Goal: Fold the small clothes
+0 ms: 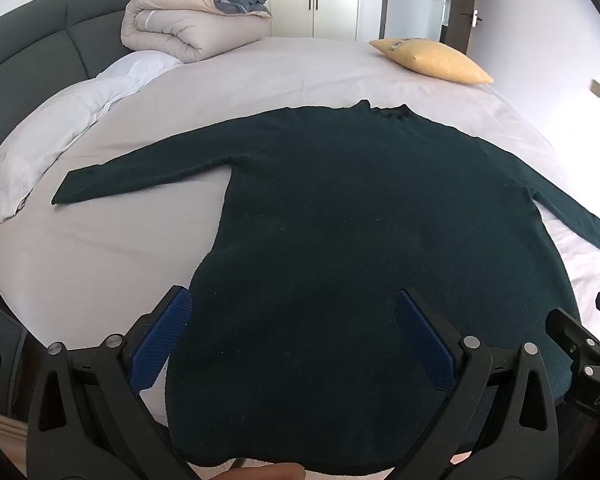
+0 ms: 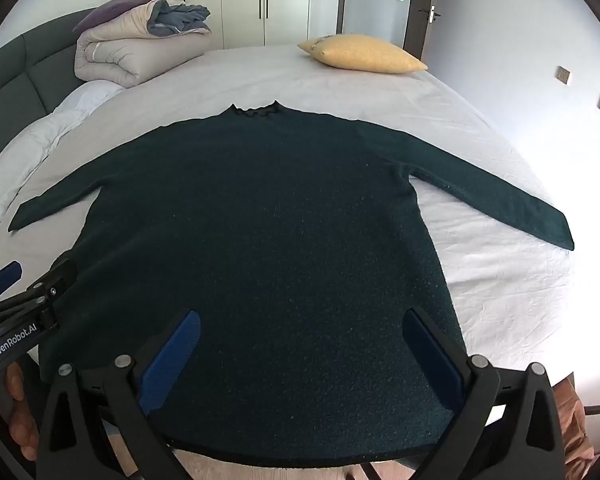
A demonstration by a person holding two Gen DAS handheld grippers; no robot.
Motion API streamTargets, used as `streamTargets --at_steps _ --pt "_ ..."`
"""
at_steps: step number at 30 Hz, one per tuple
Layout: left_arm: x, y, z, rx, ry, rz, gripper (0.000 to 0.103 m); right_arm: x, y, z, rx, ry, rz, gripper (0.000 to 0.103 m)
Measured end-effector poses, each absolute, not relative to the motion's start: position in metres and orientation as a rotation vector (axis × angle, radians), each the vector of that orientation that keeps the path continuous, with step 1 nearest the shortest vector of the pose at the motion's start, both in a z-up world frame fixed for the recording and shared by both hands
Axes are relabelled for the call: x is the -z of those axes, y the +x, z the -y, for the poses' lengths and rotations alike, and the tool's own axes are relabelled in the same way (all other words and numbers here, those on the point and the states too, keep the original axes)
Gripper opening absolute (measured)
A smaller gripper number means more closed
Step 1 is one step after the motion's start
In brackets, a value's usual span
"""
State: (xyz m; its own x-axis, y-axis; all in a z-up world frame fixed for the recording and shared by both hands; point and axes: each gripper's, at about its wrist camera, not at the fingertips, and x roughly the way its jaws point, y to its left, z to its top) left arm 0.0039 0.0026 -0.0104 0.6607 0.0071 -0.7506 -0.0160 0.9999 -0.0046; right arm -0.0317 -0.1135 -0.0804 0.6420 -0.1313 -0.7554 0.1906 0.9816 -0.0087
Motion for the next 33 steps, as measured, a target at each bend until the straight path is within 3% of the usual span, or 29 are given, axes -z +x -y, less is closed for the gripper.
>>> streamTargets --at_steps 33 --pt "0.0130 0.0037 -0.0028 -0.013 -0.011 -0.855 0.103 0.0873 -0.0349 0.1138 0.189 0.070 -0.860 0.103"
